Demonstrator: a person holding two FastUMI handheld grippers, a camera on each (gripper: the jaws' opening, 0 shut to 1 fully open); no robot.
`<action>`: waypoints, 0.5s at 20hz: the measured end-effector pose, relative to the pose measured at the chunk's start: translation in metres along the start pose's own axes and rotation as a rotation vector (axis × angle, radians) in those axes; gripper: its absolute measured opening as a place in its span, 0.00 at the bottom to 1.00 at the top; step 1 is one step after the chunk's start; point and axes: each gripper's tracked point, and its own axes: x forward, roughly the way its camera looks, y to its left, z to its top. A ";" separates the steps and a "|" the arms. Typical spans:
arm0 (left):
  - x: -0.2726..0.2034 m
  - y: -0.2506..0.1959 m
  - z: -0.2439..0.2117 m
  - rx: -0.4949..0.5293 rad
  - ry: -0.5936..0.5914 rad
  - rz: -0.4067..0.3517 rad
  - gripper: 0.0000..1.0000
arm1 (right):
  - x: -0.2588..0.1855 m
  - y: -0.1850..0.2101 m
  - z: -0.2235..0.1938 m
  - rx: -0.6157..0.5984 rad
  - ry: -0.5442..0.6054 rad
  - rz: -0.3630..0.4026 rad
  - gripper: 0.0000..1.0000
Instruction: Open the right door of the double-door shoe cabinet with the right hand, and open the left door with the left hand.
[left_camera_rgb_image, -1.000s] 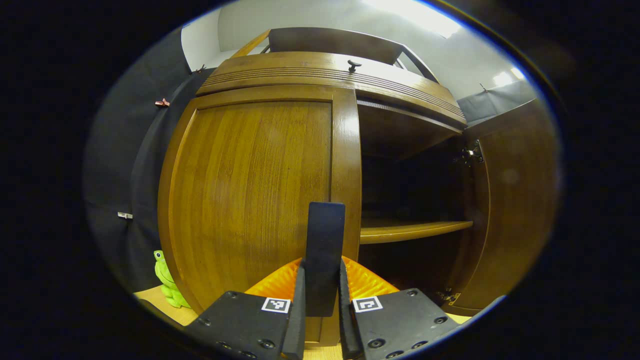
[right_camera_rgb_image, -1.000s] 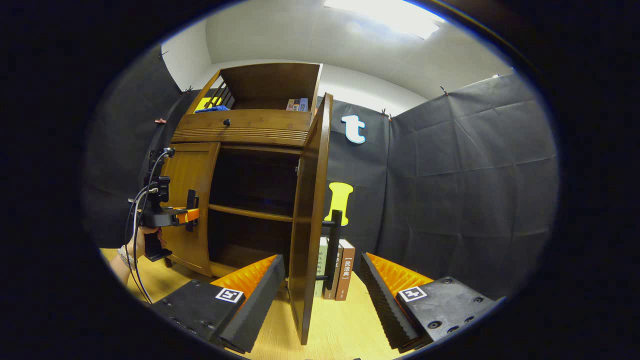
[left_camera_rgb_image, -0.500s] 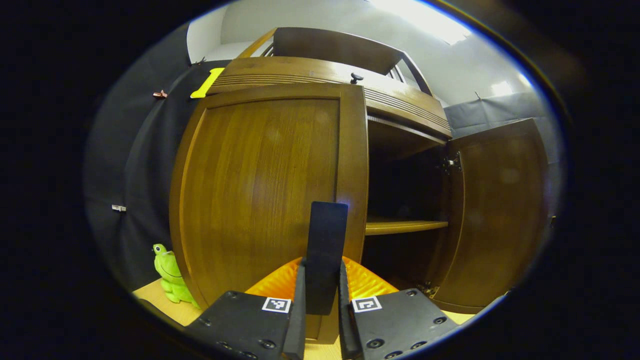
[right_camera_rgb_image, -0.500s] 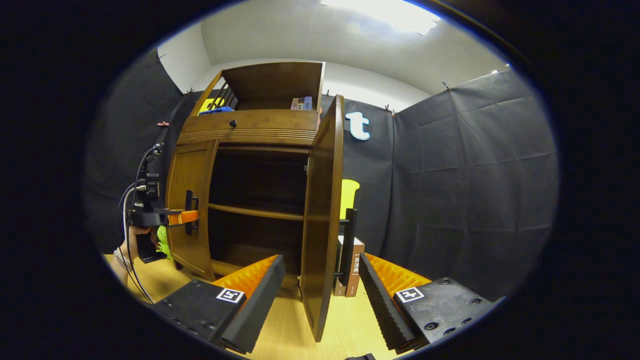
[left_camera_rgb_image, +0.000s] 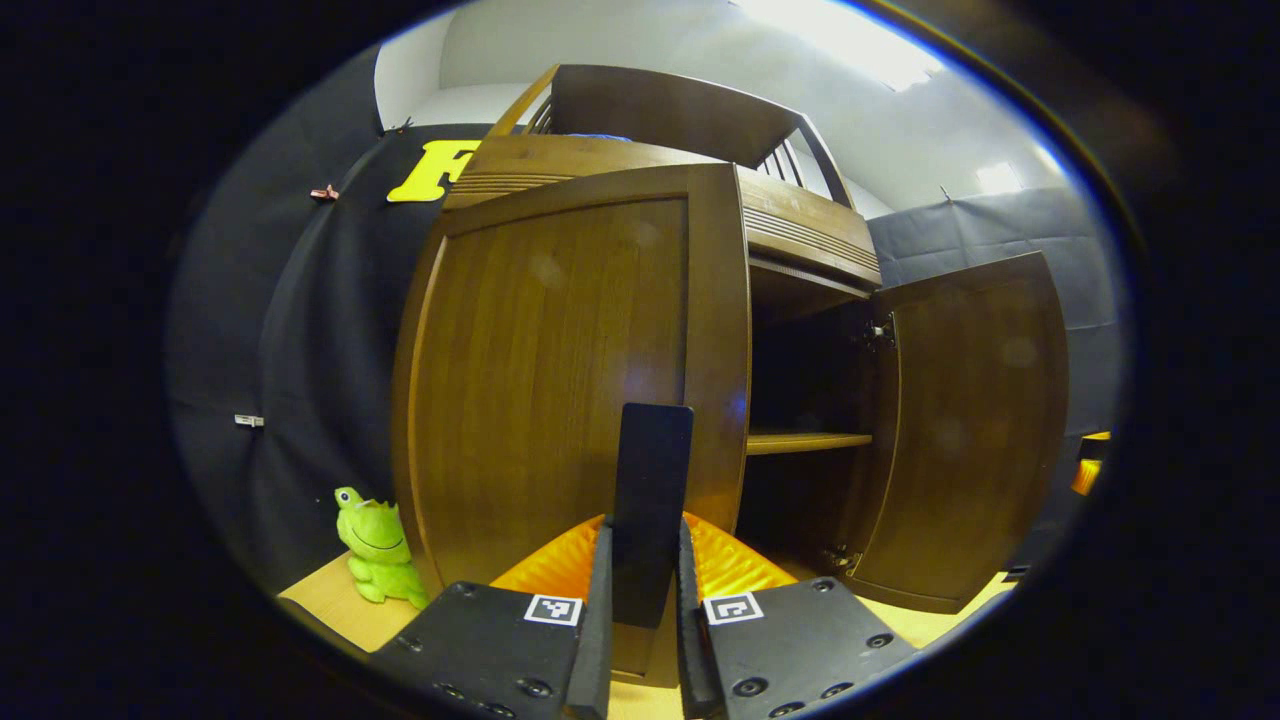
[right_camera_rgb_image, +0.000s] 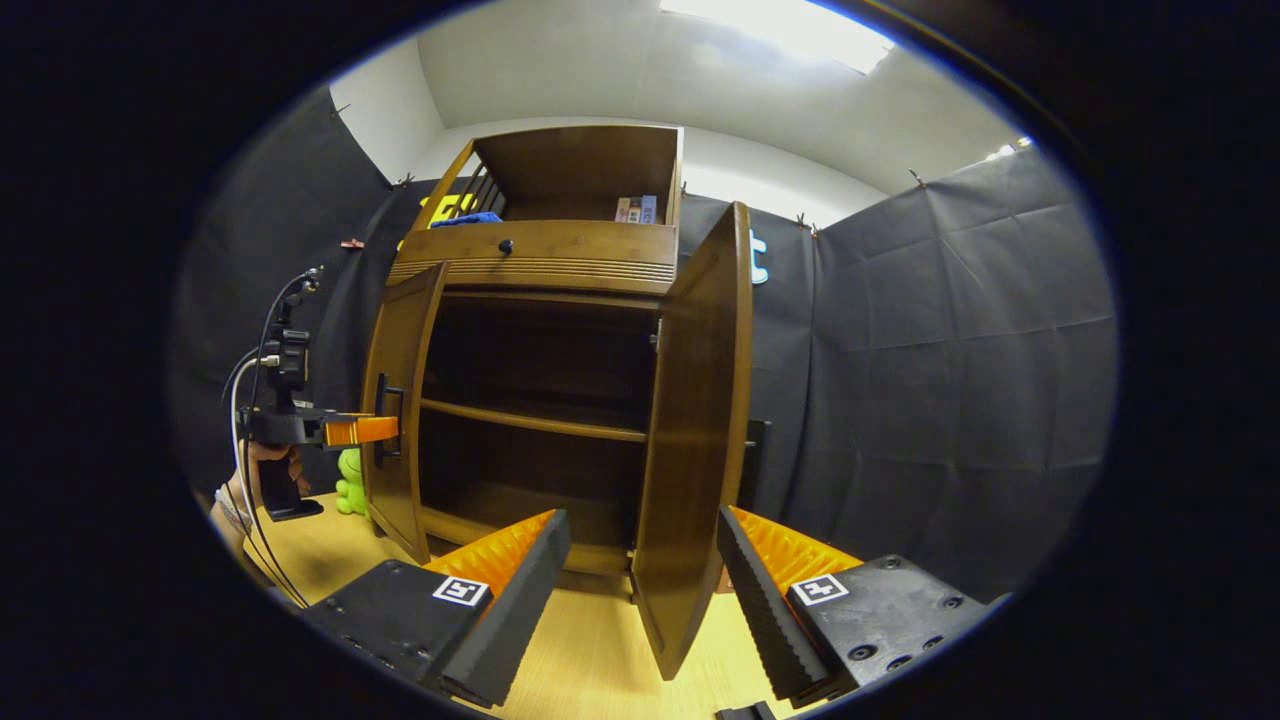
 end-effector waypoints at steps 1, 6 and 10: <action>-0.005 0.002 0.002 0.003 -0.003 0.001 0.30 | 0.001 0.007 -0.001 0.003 0.001 0.014 0.94; -0.035 0.017 0.005 0.012 -0.001 0.009 0.30 | 0.006 0.039 -0.003 0.015 0.013 0.090 0.94; -0.055 0.032 0.007 0.017 -0.007 0.033 0.30 | 0.008 0.054 0.002 0.004 0.012 0.137 0.94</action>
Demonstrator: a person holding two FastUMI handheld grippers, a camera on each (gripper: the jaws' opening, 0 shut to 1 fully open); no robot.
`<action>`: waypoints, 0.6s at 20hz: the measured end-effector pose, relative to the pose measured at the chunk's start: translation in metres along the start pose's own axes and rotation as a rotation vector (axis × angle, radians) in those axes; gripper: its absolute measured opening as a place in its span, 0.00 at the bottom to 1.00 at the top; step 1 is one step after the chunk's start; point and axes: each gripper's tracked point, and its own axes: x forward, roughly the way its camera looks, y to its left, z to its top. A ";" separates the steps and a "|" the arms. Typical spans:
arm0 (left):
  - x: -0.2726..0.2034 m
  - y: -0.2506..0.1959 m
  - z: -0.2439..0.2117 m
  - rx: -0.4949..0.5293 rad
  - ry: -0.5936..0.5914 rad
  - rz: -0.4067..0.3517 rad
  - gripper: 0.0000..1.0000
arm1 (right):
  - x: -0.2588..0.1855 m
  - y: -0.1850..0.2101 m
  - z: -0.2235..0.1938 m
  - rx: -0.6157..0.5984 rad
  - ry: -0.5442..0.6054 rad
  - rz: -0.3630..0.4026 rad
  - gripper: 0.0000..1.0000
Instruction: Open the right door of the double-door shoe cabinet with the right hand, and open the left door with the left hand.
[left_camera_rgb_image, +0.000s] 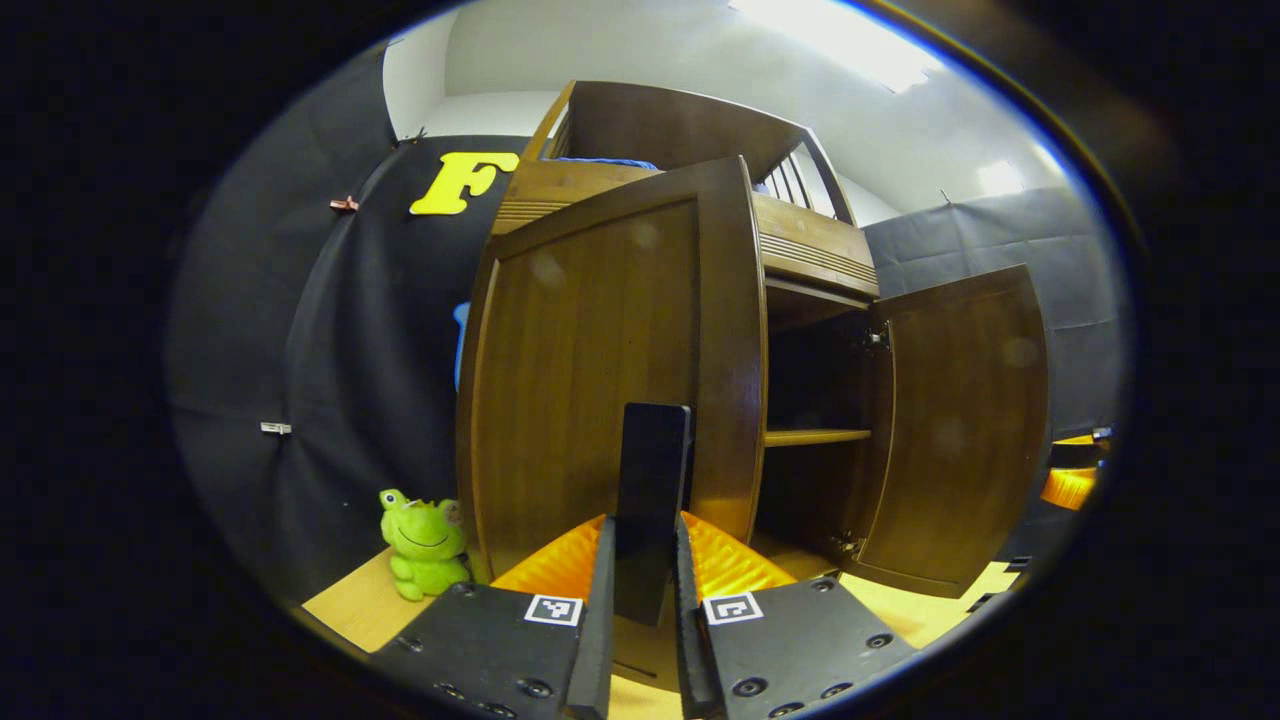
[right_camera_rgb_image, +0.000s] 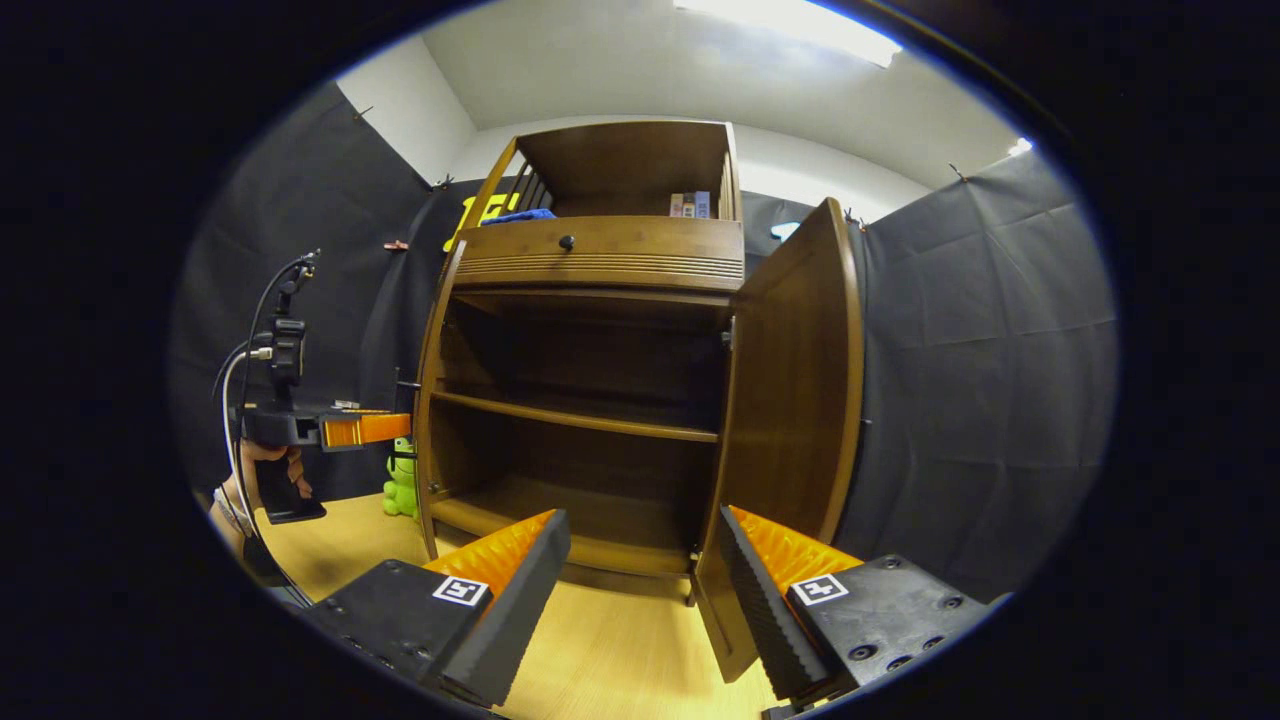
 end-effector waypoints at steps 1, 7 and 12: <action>-0.005 0.004 0.000 0.003 0.001 0.007 0.30 | 0.002 0.005 0.001 0.000 0.000 0.012 0.94; -0.031 0.027 0.004 0.025 -0.013 0.057 0.25 | 0.010 0.038 -0.006 0.009 0.017 0.080 0.94; -0.047 0.046 0.007 0.057 -0.013 0.104 0.24 | 0.016 0.056 -0.010 0.014 0.029 0.122 0.94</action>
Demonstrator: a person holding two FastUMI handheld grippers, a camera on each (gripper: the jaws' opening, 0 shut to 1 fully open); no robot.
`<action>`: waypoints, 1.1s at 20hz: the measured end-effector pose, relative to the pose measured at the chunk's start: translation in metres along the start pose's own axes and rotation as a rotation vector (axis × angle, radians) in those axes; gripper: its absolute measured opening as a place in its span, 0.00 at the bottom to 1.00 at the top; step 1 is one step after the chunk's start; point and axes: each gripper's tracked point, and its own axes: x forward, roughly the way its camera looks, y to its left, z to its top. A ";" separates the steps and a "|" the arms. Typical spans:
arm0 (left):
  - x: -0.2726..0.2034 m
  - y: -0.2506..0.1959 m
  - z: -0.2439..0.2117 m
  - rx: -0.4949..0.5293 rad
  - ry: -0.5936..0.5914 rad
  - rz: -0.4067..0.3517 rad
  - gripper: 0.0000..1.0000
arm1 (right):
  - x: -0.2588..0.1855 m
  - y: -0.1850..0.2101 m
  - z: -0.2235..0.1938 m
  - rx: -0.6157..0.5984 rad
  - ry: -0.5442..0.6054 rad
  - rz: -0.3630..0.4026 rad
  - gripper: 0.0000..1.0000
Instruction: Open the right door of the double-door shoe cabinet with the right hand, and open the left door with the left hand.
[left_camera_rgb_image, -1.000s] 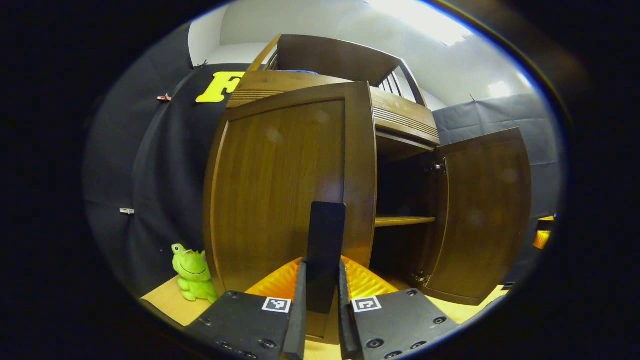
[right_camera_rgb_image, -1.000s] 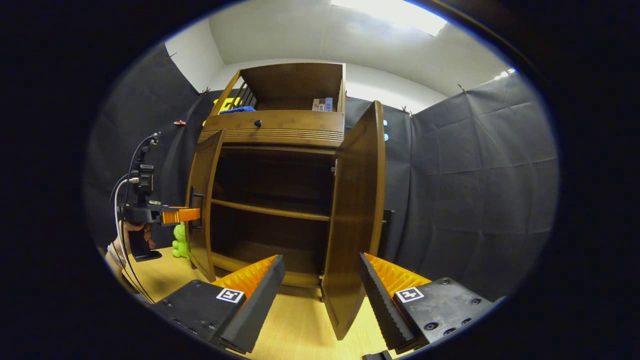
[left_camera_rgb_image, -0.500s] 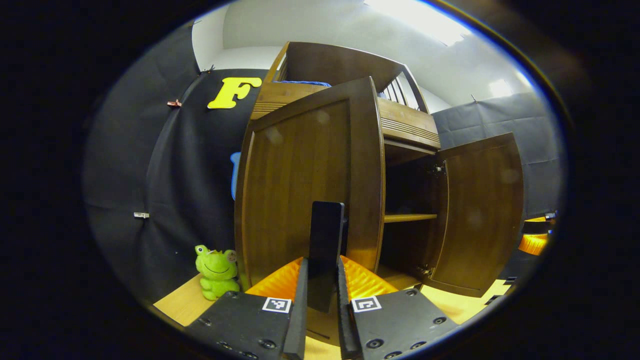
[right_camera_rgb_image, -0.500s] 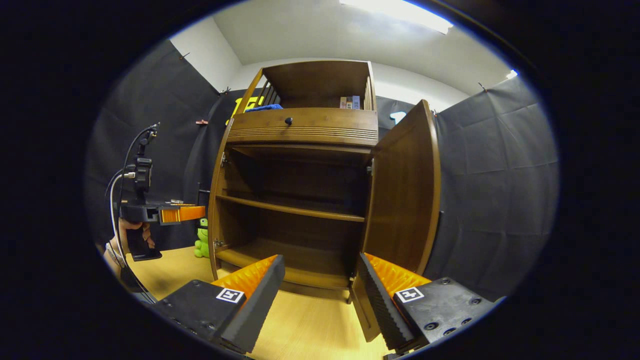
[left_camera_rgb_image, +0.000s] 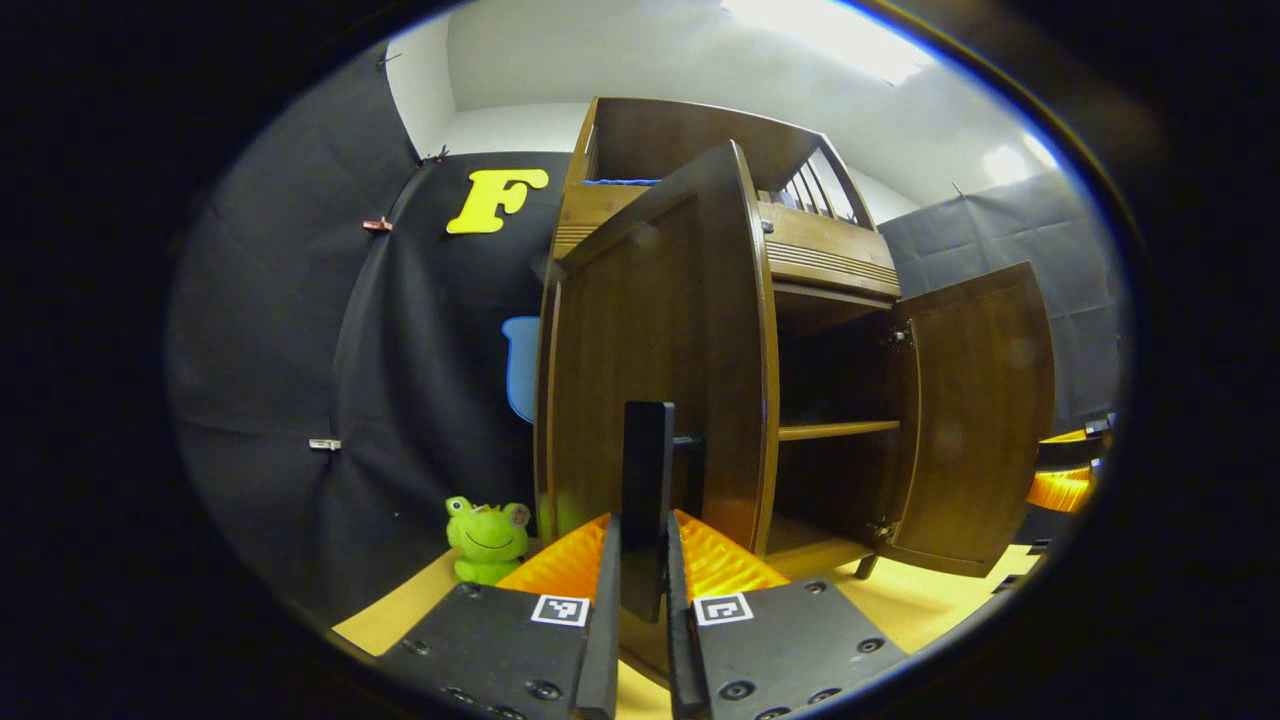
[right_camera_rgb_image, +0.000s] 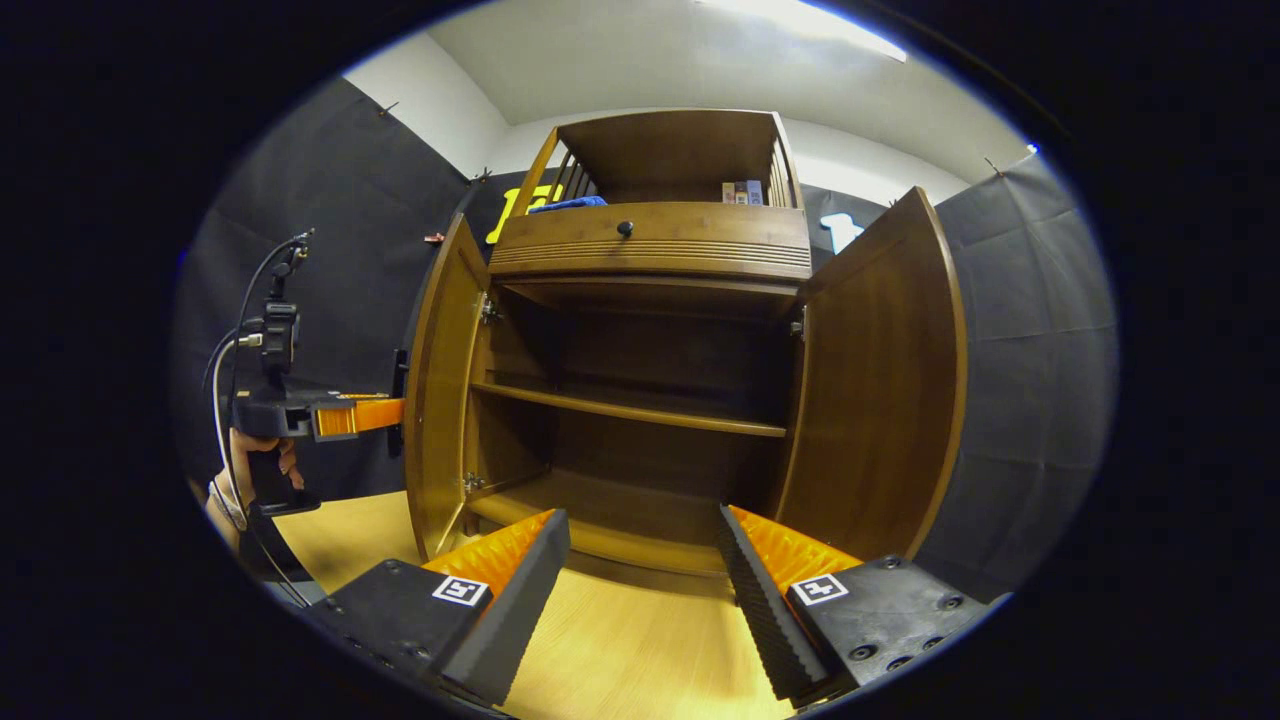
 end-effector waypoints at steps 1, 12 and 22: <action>-0.002 0.005 0.000 0.008 0.003 0.011 0.23 | 0.001 0.003 -0.001 0.006 -0.001 0.006 0.94; -0.041 0.060 0.001 0.005 -0.016 0.170 0.21 | 0.011 0.021 -0.002 0.005 0.002 0.051 0.94; -0.096 0.018 0.051 -0.003 -0.098 0.132 0.31 | 0.016 0.021 -0.003 0.012 0.005 0.008 0.94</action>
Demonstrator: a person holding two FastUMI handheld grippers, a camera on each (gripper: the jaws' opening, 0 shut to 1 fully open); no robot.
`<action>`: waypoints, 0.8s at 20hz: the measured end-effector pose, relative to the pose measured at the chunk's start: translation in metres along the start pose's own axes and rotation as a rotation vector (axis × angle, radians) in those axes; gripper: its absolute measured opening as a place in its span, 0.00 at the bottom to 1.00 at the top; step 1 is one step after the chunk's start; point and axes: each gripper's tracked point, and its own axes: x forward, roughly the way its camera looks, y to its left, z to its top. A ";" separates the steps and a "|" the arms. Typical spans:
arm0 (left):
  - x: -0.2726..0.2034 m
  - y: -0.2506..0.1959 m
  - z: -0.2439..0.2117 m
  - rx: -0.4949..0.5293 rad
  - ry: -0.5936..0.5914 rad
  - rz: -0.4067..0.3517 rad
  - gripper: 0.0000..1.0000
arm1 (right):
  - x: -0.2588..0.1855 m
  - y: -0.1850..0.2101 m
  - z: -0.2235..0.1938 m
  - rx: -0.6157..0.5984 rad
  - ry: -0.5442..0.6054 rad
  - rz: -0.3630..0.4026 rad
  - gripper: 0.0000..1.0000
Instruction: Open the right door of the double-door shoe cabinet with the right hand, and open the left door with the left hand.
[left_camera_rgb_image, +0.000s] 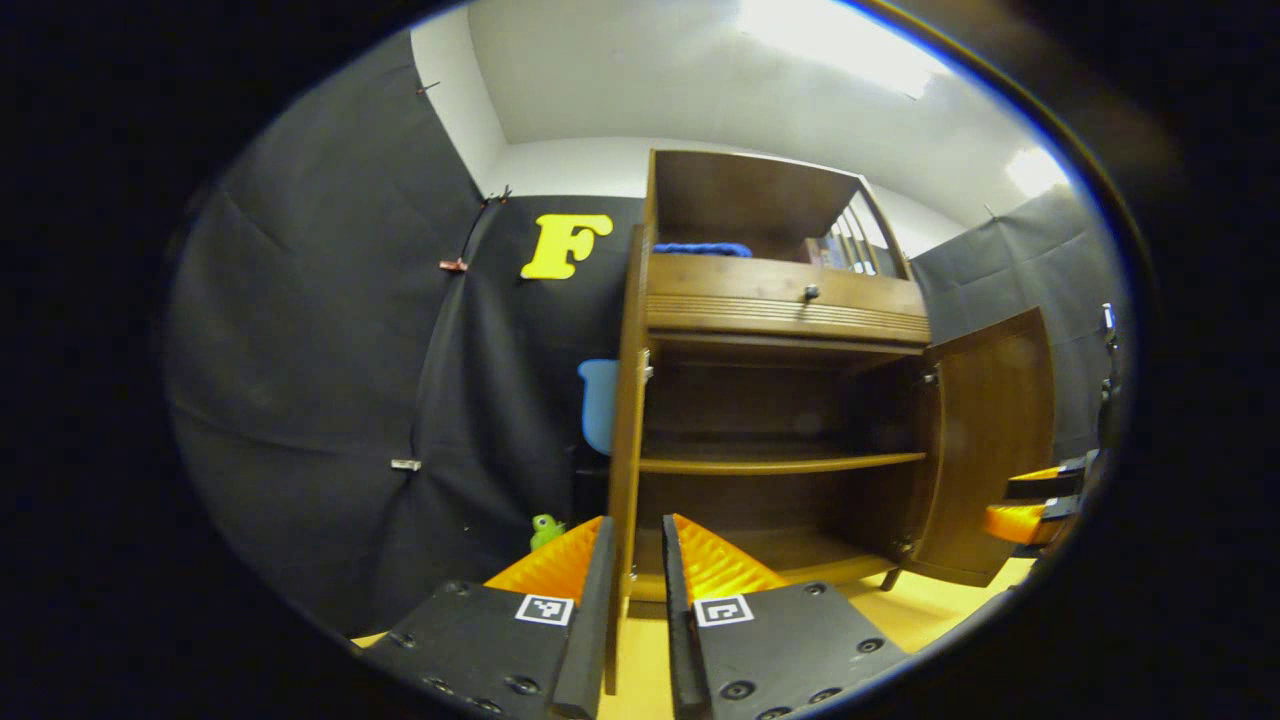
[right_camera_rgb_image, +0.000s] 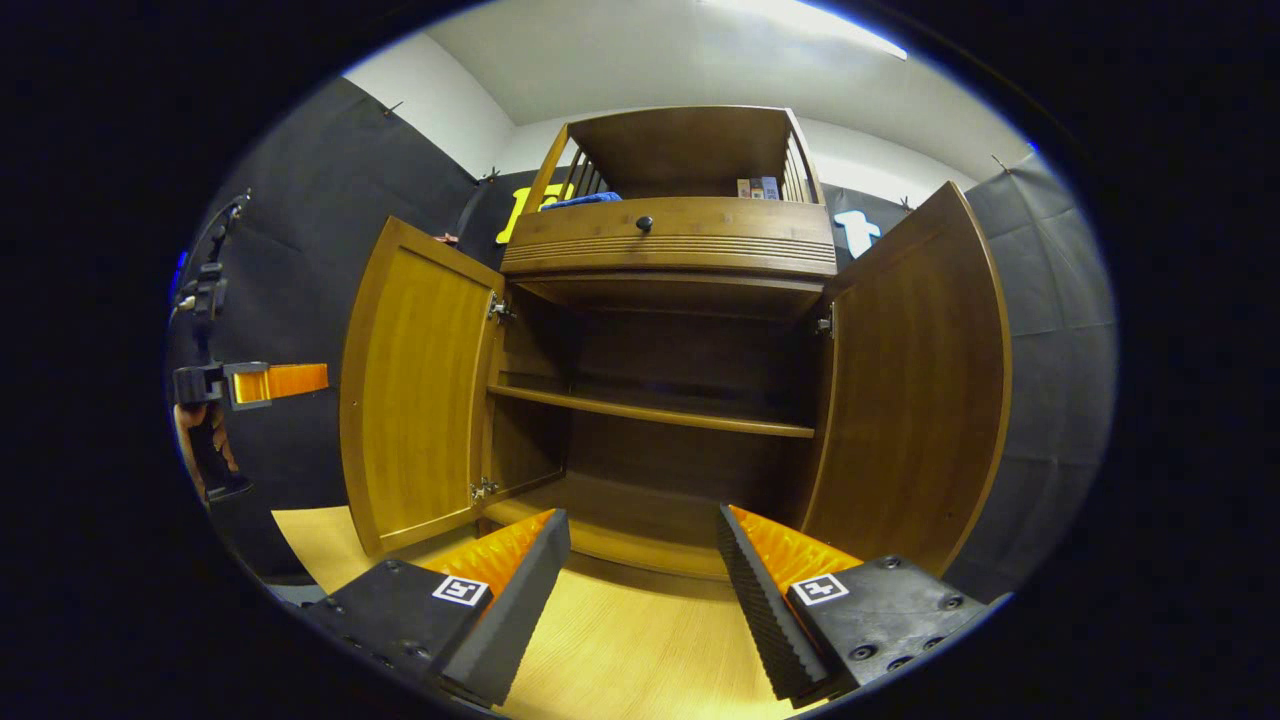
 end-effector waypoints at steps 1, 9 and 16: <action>-0.001 -0.015 0.004 0.020 0.002 -0.028 0.38 | -0.001 0.001 0.001 0.004 0.001 -0.005 0.94; 0.009 -0.087 -0.010 0.007 0.078 -0.207 0.98 | -0.018 -0.005 0.003 0.024 0.017 -0.050 0.96; 0.016 -0.105 -0.008 -0.023 0.067 -0.251 0.96 | -0.026 -0.021 0.015 0.041 -0.009 -0.091 0.97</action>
